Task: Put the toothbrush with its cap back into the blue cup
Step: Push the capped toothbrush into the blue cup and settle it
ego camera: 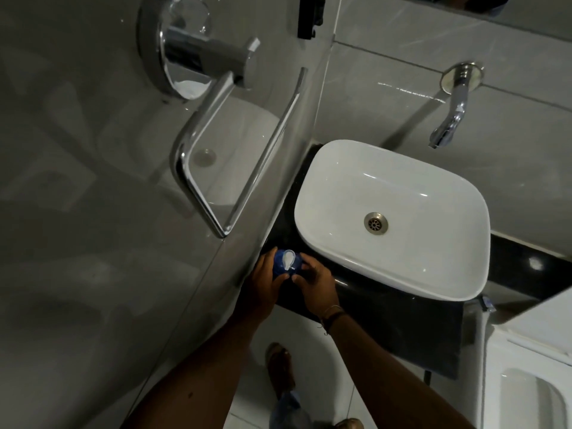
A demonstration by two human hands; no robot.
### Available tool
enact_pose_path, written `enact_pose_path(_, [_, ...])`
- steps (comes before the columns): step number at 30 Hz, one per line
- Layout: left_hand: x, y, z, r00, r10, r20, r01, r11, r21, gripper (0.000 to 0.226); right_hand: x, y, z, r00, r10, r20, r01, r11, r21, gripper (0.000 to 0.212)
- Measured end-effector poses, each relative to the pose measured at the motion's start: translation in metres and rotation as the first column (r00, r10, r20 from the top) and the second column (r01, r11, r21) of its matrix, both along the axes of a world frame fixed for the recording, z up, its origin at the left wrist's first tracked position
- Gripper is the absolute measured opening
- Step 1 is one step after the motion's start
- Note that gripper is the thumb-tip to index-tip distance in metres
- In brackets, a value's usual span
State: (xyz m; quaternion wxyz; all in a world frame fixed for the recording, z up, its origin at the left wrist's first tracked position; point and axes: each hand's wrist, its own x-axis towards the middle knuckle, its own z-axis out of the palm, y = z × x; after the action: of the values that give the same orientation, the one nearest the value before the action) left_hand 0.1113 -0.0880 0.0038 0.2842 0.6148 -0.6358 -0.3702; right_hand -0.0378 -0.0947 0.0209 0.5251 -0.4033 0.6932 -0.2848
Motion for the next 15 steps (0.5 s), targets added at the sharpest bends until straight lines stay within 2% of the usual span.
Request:
enact_pose_path(6, [0.000, -0.001, -0.005, 1.000, 0.015, 0.027, -0.016, 0.999, 0.052, 0.108, 0.002, 0.000, -0.003, 1.000, -0.004, 0.024, 0.004, 1.000, 0.000, 0.061])
enact_pose_path(11, [-0.002, 0.000, 0.002, 0.998, 0.030, 0.053, -0.033, 0.998, 0.050, 0.107, 0.001, 0.001, -0.004, 1.000, 0.017, 0.006, -0.017, 1.000, -0.005, 0.064])
enact_pose_path(15, [0.000, 0.002, 0.011, 0.997, 0.047, 0.068, -0.051, 0.997, 0.056, 0.107, 0.002, 0.001, 0.002, 0.998, 0.065, 0.003, -0.065, 0.997, 0.032, 0.082])
